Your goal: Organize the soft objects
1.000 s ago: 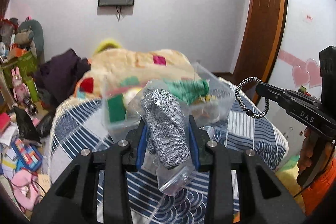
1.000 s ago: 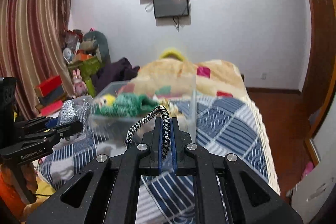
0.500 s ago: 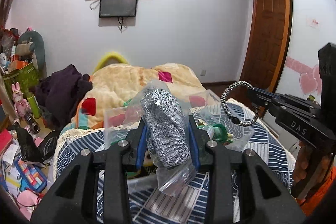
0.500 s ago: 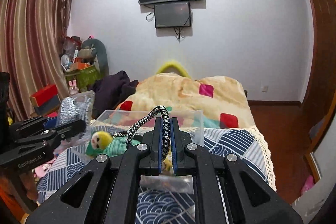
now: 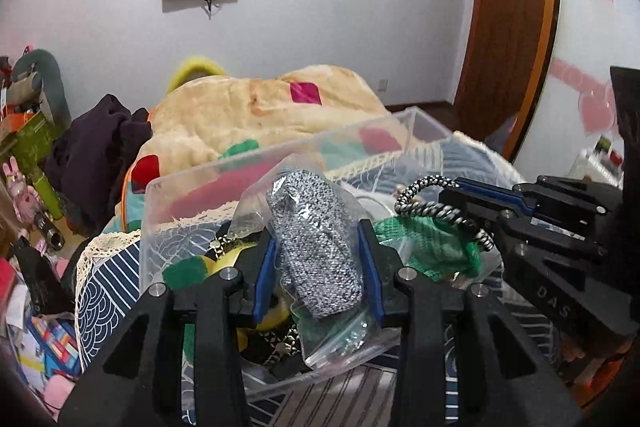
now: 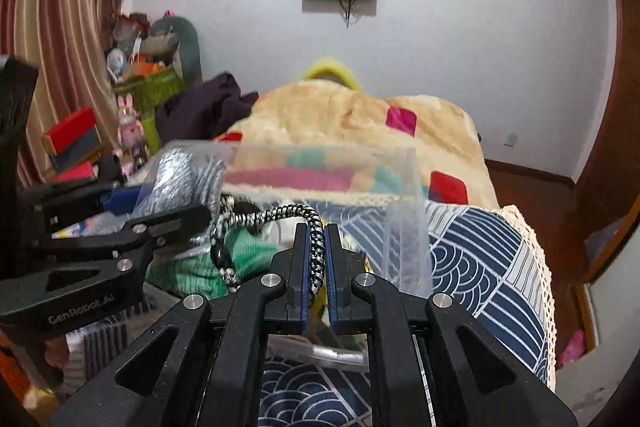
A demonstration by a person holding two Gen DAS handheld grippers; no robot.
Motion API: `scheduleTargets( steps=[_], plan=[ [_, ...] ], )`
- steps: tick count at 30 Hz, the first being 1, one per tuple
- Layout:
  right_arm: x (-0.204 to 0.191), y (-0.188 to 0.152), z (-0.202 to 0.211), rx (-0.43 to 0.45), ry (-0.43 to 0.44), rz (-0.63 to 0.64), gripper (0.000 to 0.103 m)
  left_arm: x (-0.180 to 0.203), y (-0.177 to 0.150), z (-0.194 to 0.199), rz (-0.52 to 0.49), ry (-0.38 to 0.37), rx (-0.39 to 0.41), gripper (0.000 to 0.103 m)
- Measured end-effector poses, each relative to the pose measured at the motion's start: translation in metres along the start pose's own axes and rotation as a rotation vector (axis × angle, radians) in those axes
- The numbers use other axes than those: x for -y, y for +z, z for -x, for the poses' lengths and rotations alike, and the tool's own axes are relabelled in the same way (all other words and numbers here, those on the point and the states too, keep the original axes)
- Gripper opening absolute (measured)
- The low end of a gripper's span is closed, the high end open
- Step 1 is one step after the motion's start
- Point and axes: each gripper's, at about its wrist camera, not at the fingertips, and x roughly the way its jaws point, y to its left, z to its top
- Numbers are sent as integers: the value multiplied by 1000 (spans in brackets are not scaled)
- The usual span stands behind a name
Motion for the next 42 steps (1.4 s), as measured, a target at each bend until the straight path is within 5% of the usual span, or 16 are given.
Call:
scheduleTargets(
  steps=[5, 8, 14, 22, 25, 30, 32, 34, 36, 42],
  plan=[
    [0, -5, 1, -28, -19, 13, 10, 2, -5, 4, -12, 16, -6, 55],
    [4, -3, 6, -27, -19, -4, 30, 5, -7, 13, -17, 31, 2, 72],
    [9, -3, 32, 29, -18, -9, 41, 9, -10, 41, -21, 36, 36, 72],
    [0, 6, 87, 163, -4, -8, 42, 9, -9, 106, 14, 13, 156, 73],
    [-3, 8, 111, 228, 13, -19, 42, 9, -11, 133, 23, 17, 212, 83],
    [-9, 10, 140, 301, 42, -28, 42, 9, -15, 168, 37, 27, 289, 86],
    [-11, 9, 148, 320, 60, -32, 47, 8, -18, 179, 52, 28, 312, 92],
    [-13, 8, 154, 345, 56, -41, 68, 8, -22, 189, 64, 30, 337, 95],
    [-16, 4, 158, 375, 43, -45, 77, 10, -26, 197, 66, 24, 347, 96],
    [-26, -2, 152, 371, 13, -26, 80, 17, -36, 205, 53, 55, 375, 103]
  ],
)
